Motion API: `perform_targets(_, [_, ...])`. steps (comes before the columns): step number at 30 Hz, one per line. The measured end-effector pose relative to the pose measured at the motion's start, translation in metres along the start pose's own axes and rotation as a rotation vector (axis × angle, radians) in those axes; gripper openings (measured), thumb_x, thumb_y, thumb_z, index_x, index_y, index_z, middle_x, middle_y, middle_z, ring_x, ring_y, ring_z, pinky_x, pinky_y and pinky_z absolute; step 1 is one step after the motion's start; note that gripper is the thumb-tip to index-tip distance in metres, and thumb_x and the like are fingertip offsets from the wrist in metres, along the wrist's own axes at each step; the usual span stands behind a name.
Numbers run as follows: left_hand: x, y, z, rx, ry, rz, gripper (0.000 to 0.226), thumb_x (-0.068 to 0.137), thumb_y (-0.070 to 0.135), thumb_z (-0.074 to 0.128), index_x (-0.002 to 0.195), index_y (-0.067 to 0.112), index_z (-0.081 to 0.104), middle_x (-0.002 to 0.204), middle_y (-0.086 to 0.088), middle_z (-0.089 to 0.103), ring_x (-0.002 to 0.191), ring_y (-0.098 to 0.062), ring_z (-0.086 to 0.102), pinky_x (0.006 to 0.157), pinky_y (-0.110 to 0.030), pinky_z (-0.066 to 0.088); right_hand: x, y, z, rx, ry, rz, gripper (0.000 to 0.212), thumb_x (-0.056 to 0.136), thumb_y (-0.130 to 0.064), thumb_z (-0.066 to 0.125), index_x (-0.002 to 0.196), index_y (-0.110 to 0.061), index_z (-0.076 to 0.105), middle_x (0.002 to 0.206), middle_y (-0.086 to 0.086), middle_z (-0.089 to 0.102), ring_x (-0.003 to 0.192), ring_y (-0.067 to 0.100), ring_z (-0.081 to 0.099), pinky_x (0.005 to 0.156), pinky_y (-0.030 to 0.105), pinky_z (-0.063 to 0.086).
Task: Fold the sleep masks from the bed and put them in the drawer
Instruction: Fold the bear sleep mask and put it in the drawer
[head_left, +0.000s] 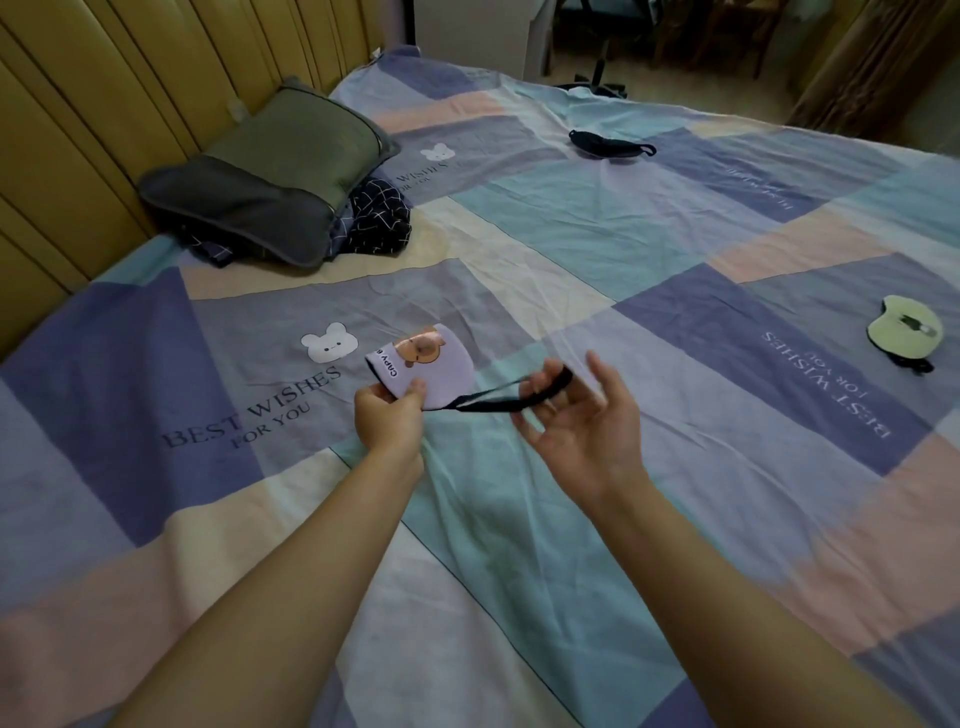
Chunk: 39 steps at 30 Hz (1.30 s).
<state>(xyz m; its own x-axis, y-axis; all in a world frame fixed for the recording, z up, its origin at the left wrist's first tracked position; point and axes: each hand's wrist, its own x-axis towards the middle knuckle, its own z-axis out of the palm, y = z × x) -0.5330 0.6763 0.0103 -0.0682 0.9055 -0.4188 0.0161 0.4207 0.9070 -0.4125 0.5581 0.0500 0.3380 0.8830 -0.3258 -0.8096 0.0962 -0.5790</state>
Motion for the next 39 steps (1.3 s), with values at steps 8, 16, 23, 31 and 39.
perform_targets(8, [-0.006, 0.002, -0.002, -0.073, -0.063, 0.038, 0.029, 0.084, 0.011, 0.069, 0.105, 0.006, 0.050, 0.096, -0.003, 0.061, 0.088, -0.018, 0.060, 0.078, -0.027, 0.047, 0.009, -0.001, -0.017, -1.623, 0.271, -0.122, 0.046, 0.095, -0.056, 0.033, 0.092, -0.023, 0.064, 0.079, -0.009, 0.061, 0.076, 0.015, 0.057, 0.073, 0.034, 0.042])
perform_targets(16, [0.003, -0.003, -0.020, 0.066, -0.011, 0.126, 0.031, 0.083, 0.010, 0.070, 0.107, 0.001, 0.053, 0.100, -0.008, 0.062, 0.089, -0.021, 0.059, 0.078, -0.029, 0.045, -0.009, -0.003, -0.002, -0.474, 0.024, -0.092, 0.034, 0.085, -0.034, 0.041, 0.066, -0.021, 0.067, 0.080, -0.002, 0.069, 0.086, 0.010, 0.061, 0.085, 0.036, 0.032])
perform_targets(23, [-0.017, -0.004, -0.008, -0.047, -0.213, 0.150, 0.024, 0.082, 0.008, 0.071, 0.092, 0.011, 0.050, 0.085, -0.001, 0.063, 0.080, -0.014, 0.061, 0.074, -0.022, 0.051, -0.005, 0.002, 0.011, -0.122, 0.340, -0.172, 0.030, 0.095, -0.001, 0.040, 0.109, -0.018, 0.061, 0.109, 0.002, 0.070, 0.066, 0.011, 0.063, 0.061, 0.020, 0.039])
perform_targets(31, [-0.019, 0.006, -0.011, -0.063, -0.495, 0.181, 0.023, 0.081, 0.010, 0.071, 0.096, 0.012, 0.054, 0.097, -0.008, 0.070, 0.092, -0.020, 0.067, 0.088, -0.034, 0.053, -0.009, 0.009, 0.003, -0.775, 0.202, -0.347, 0.049, 0.070, -0.021, 0.082, 0.105, -0.045, 0.060, 0.091, -0.027, 0.069, 0.078, 0.000, 0.069, 0.063, 0.012, 0.051])
perform_targets(39, [-0.017, 0.023, -0.018, 0.168, -0.702, 0.274, 0.033, 0.078, 0.002, 0.073, 0.106, -0.003, 0.055, 0.091, -0.012, 0.072, 0.083, -0.021, 0.069, 0.081, -0.031, 0.056, -0.003, 0.000, -0.002, -0.999, 0.033, -0.485, 0.054, 0.068, -0.015, 0.083, 0.106, -0.046, 0.060, 0.109, -0.013, 0.069, 0.101, 0.009, 0.066, 0.082, 0.022, 0.054])
